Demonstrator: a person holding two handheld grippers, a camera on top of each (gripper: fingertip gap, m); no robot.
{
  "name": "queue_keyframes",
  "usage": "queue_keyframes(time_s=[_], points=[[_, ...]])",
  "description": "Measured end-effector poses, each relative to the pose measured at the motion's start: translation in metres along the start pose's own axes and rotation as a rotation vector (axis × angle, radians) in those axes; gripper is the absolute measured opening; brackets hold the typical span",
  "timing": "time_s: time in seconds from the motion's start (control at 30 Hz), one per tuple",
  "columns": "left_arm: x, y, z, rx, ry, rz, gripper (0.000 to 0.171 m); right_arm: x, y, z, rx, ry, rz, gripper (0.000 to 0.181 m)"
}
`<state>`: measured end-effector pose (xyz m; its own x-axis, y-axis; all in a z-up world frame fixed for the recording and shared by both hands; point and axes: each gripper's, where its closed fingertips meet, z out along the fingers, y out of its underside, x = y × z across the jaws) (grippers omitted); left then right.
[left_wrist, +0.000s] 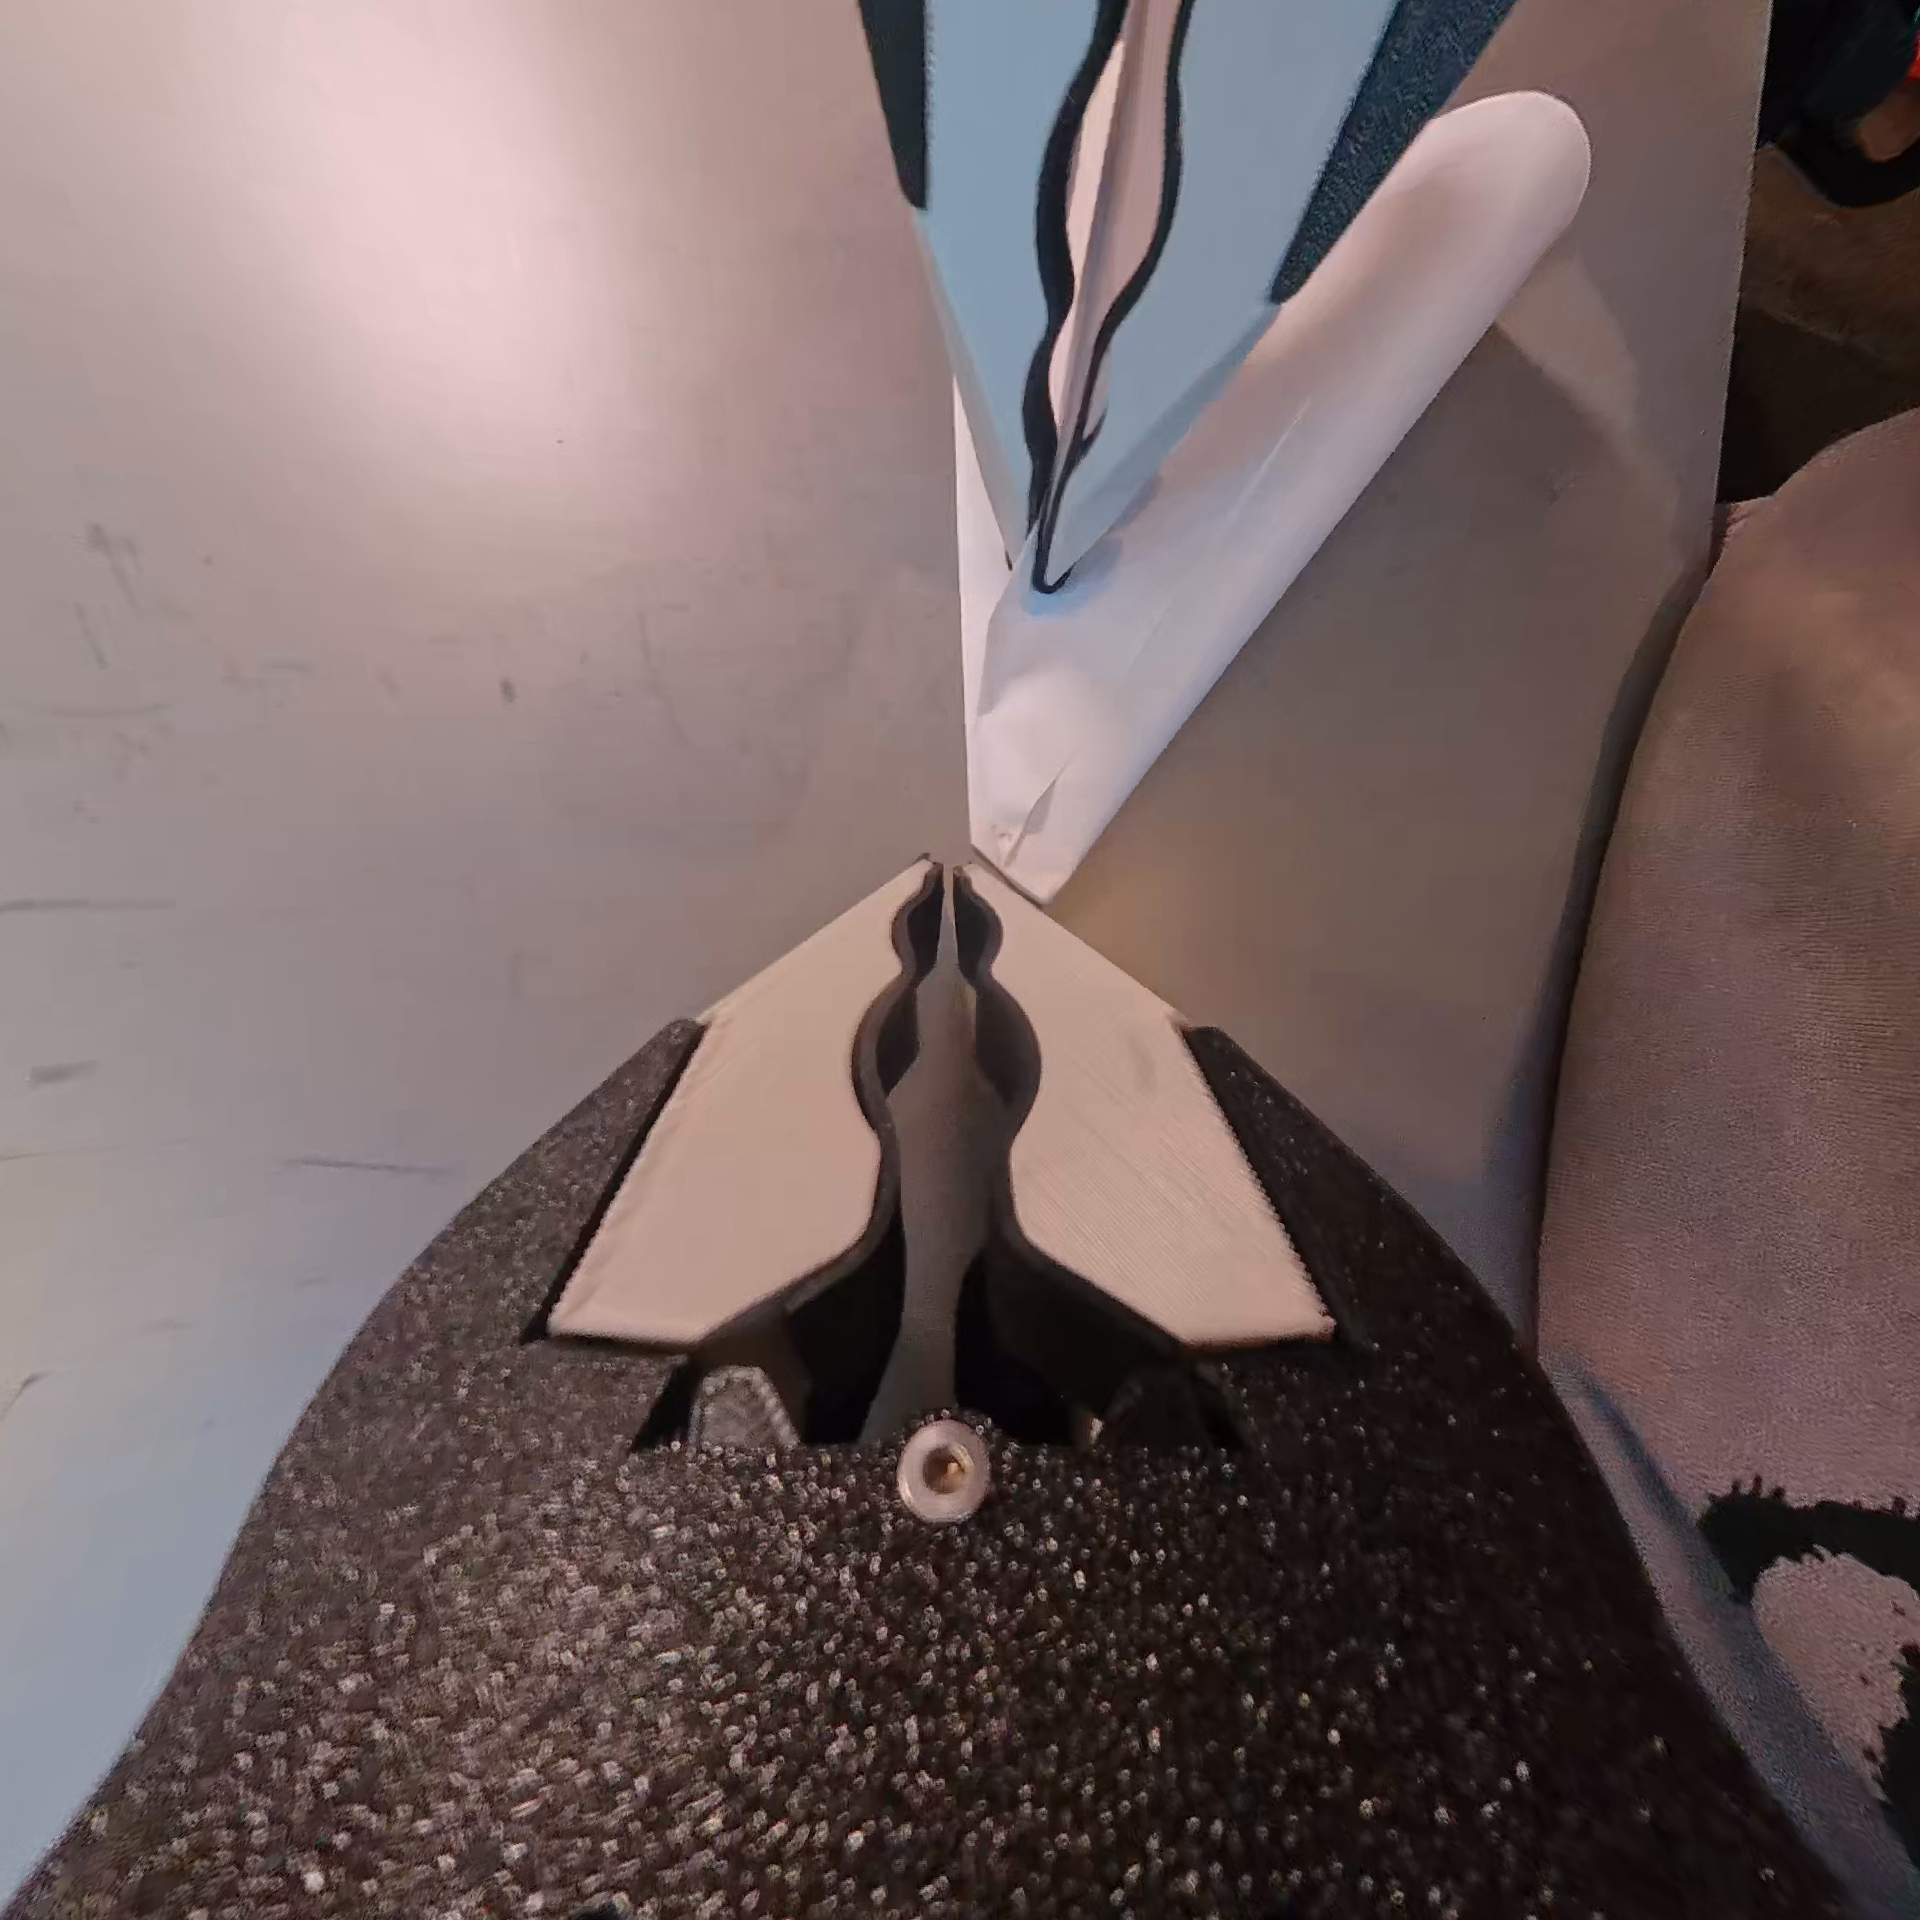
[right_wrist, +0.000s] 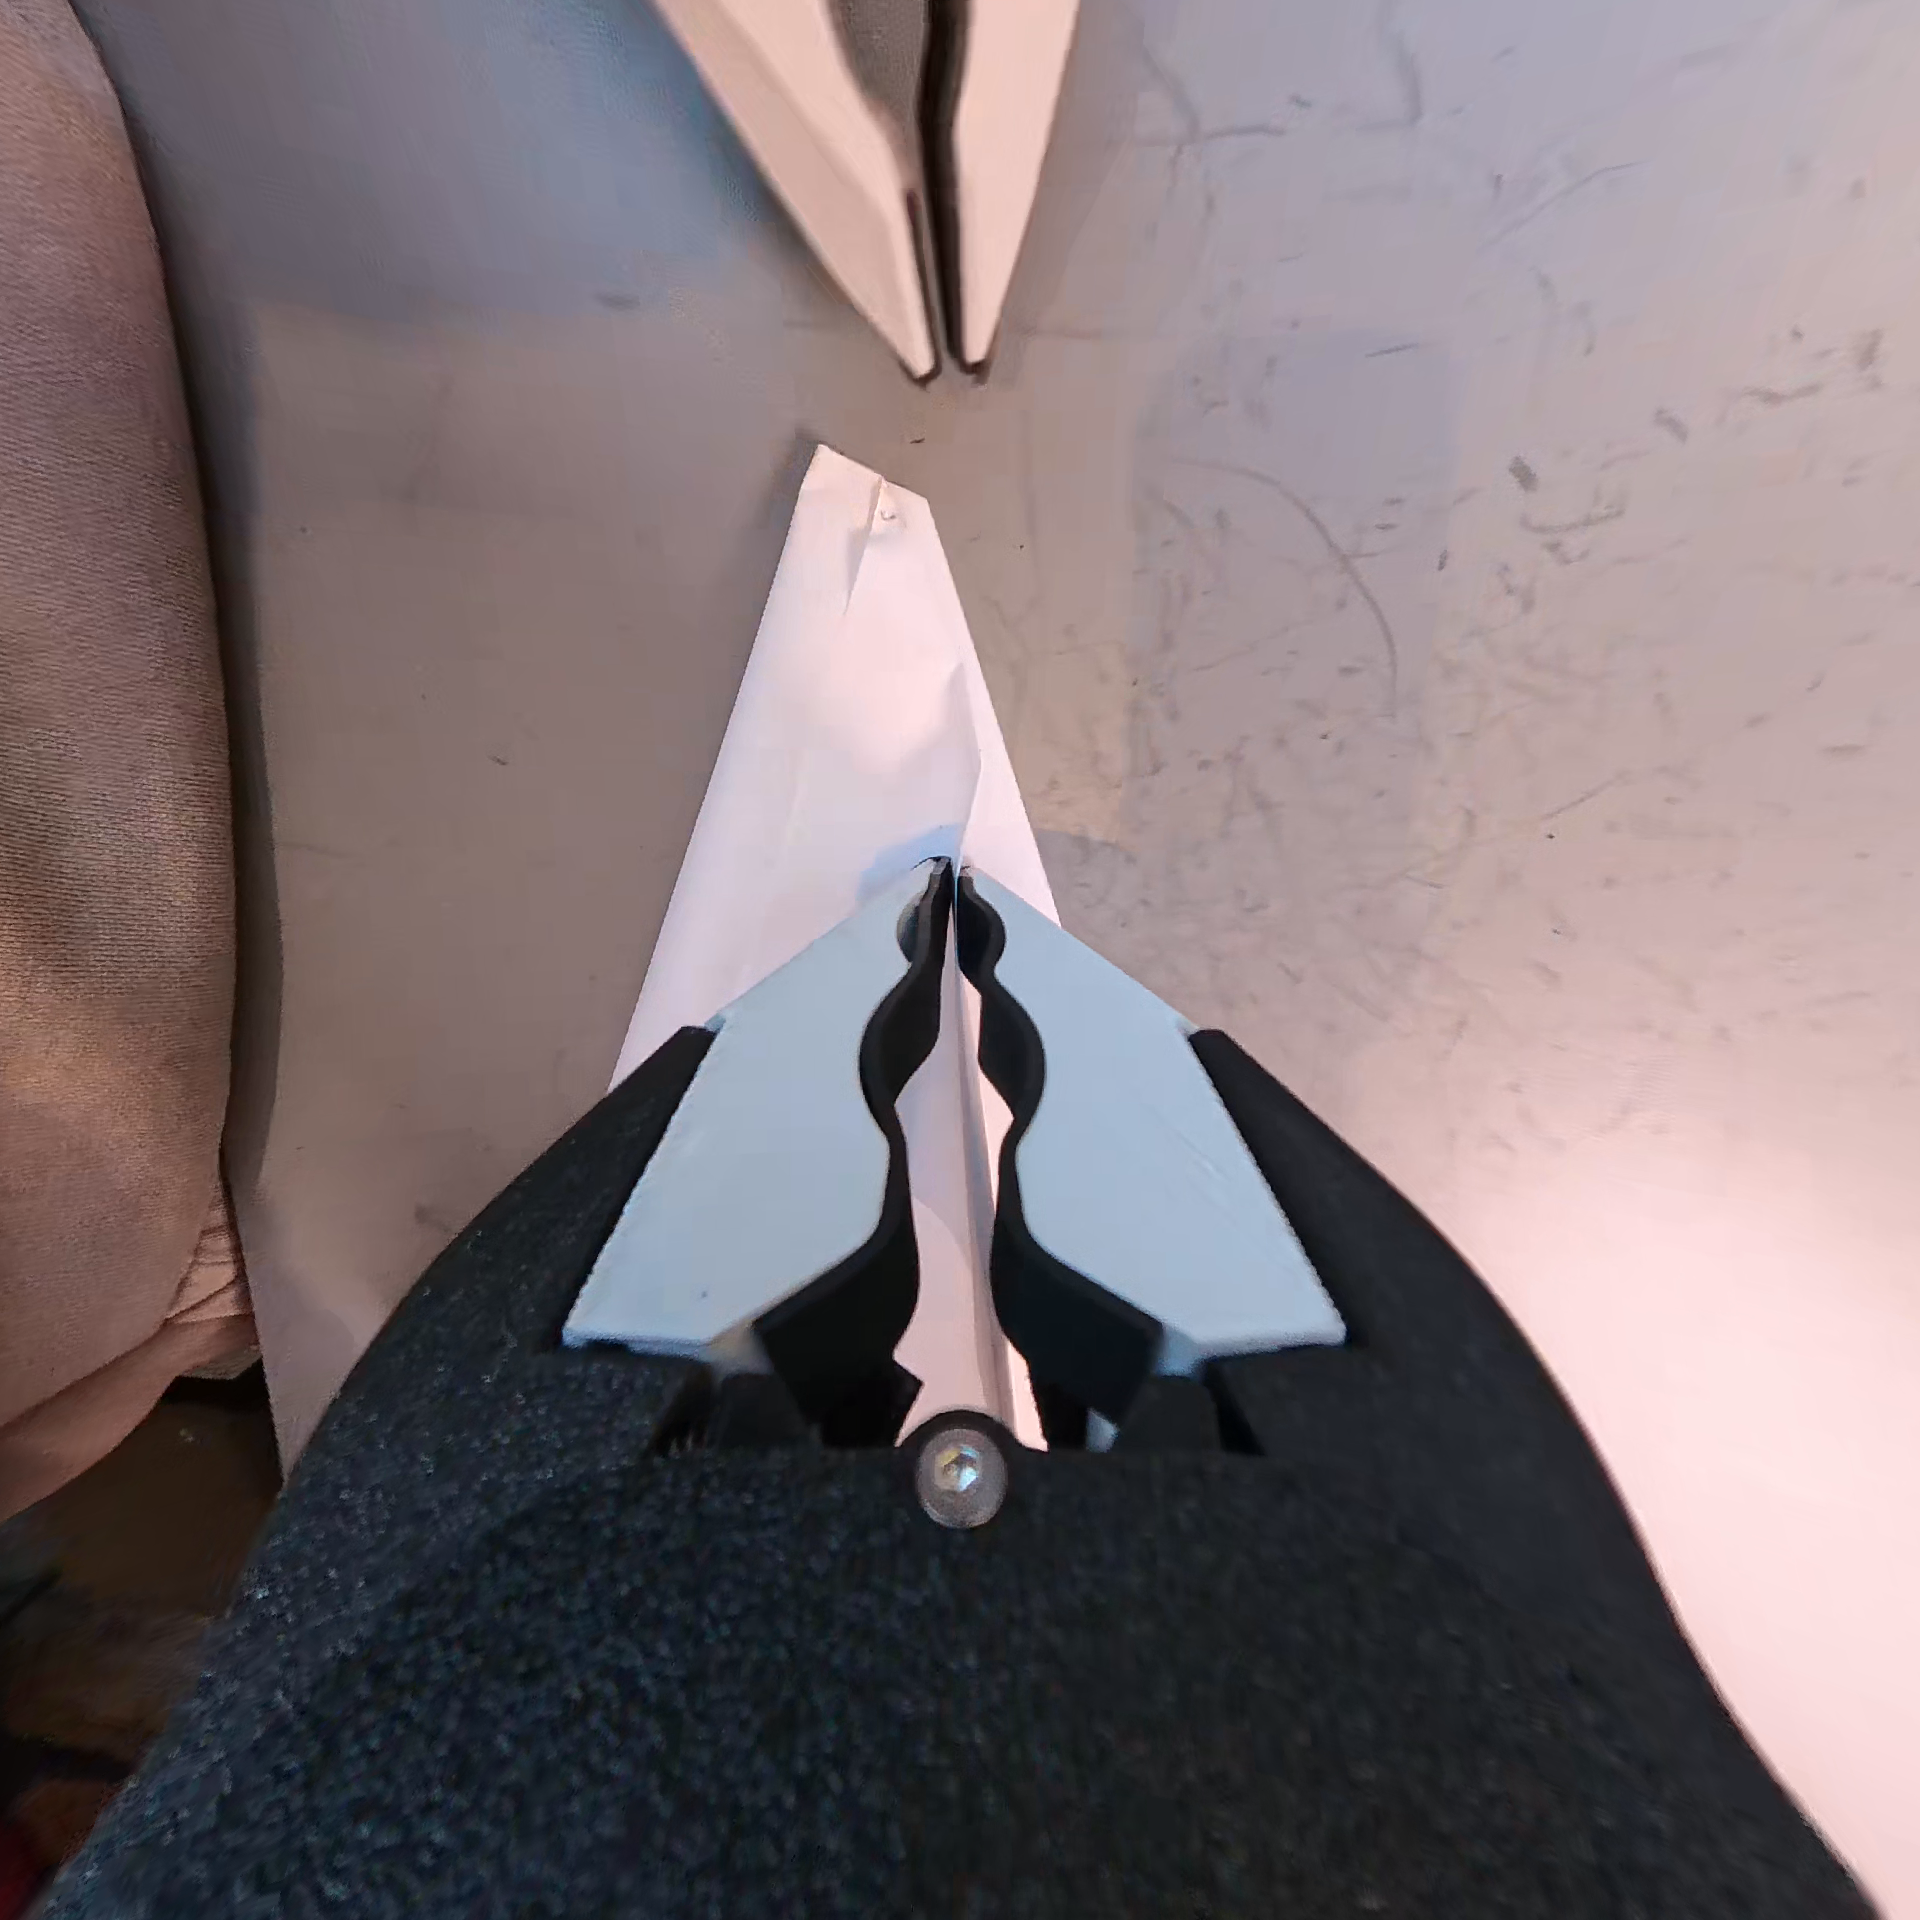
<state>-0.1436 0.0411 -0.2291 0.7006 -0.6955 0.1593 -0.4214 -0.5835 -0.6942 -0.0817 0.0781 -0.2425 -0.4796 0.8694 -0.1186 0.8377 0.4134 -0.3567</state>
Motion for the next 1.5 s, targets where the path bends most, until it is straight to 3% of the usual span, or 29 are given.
queue_keyframes(time_s=[0.37,1.3,1.5], points=[[0.003,0.001,0.018,-0.093,0.228,0.105,0.0,0.001,-0.003,0.0,0.05,0.048,-0.041,0.0],[0.001,0.003,0.014,-0.054,0.249,0.046,0.0,0.007,0.0,0.0,-0.008,0.127,-0.033,0.0],[0.016,0.006,0.002,-0.055,0.34,0.094,0.0,0.006,0.0,0.0,0.002,0.119,-0.02,0.0]])
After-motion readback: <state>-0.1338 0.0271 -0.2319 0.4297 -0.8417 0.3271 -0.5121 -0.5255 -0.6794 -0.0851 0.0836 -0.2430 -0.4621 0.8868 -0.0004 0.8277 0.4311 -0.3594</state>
